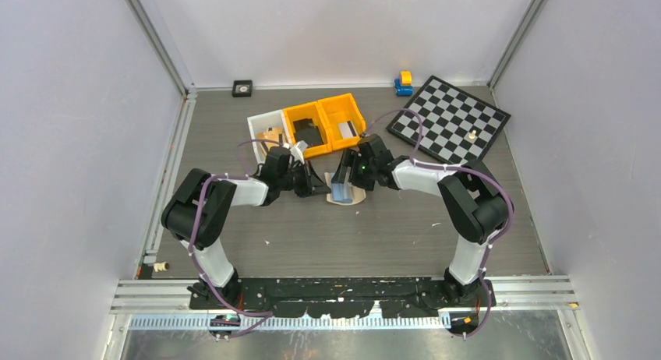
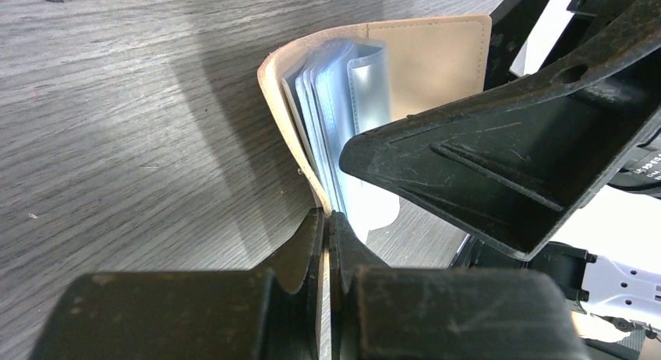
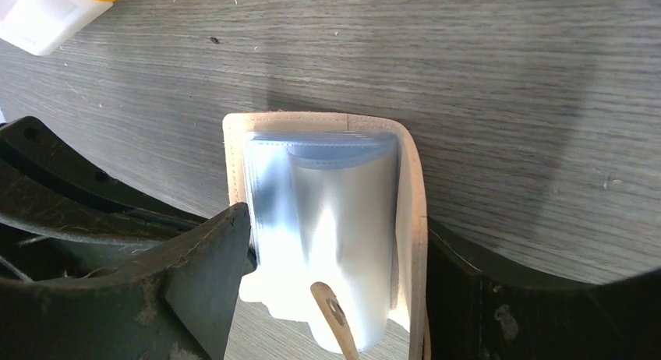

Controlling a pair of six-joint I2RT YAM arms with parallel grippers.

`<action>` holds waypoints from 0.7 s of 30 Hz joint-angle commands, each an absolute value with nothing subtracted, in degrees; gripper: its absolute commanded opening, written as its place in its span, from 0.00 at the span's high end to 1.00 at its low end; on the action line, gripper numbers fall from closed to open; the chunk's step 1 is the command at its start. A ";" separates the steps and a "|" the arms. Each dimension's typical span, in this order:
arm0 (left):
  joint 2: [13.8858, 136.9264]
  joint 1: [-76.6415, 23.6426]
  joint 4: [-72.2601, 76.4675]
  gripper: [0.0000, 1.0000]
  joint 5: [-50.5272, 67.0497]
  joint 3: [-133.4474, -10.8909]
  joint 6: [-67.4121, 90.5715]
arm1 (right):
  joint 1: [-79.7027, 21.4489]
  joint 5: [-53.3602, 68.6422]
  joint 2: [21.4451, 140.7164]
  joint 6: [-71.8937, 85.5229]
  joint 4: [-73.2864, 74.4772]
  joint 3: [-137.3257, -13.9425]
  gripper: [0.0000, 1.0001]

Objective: Take the credit cards out of the card holder
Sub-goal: Pick up the card holder from the center of the board.

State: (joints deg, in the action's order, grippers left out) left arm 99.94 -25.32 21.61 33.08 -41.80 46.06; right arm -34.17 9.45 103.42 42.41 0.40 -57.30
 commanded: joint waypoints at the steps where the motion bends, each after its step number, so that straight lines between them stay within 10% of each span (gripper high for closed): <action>1: 98.63 -25.58 22.85 1.00 35.15 -42.19 45.97 | -35.55 7.42 106.75 39.79 5.35 -60.06 0.24; 21: 96.96 -25.42 21.83 1.00 33.88 -41.51 45.34 | -41.02 -14.00 110.35 30.60 22.60 -70.40 0.42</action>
State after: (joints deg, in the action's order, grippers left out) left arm 99.94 -25.34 19.44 31.09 -41.45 45.63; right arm -40.71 -5.93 108.47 33.91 16.75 -69.65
